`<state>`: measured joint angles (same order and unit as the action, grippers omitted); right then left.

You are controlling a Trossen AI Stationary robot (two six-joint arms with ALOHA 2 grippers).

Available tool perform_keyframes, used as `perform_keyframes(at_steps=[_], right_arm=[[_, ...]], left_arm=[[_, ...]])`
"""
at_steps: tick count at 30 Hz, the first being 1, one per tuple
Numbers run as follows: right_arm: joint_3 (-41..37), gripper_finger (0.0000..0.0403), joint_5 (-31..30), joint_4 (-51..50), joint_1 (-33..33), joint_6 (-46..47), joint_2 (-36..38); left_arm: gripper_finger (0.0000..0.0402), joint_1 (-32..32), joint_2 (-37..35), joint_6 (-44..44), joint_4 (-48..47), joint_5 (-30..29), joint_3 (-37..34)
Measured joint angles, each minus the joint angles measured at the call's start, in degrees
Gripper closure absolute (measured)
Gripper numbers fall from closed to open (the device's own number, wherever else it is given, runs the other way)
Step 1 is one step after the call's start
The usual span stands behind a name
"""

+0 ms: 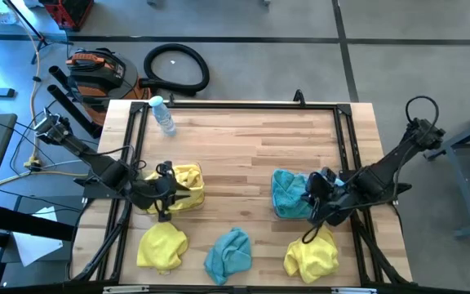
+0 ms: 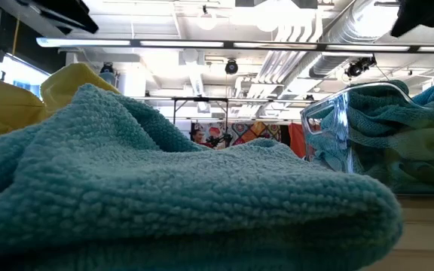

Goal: Sort microfiber towel by color & place in baskets
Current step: Put the left yellow microfiber cloth into the left transparent bin

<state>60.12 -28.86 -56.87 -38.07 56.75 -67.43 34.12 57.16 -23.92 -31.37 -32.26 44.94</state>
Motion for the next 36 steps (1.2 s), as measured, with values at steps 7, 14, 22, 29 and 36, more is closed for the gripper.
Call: perform_keyframes(at_steps=[7, 14, 22, 29, 36], right_arm=[[0.0, 0.0399, -7.9, 10.9, -1.0, -5.8, -5.7], [0.0, 0.0401, -10.0, 17.8, -0.2, -12.0, -12.6], [0.0, 0.0402, -8.6, 17.8, -0.2, -7.5, -17.9], [0.0, 0.0402, -10.3, 18.8, -0.2, -7.9, -20.4], [0.0, 0.0403, -10.6, 18.9, -0.2, -9.2, -20.4]], left_arm=[[0.0353, 4.5, 12.1, -18.2, -17.9, 5.2, 12.7], [0.0356, 10.0, 22.0, -46.3, -26.6, 16.8, 19.0], [0.0356, 16.3, 29.9, -58.9, -23.5, 22.2, 19.0], [0.0356, 15.4, 35.0, -57.5, -20.8, 26.5, 19.0], [0.0347, 14.6, 39.1, -57.5, -21.2, 27.1, 19.0]])
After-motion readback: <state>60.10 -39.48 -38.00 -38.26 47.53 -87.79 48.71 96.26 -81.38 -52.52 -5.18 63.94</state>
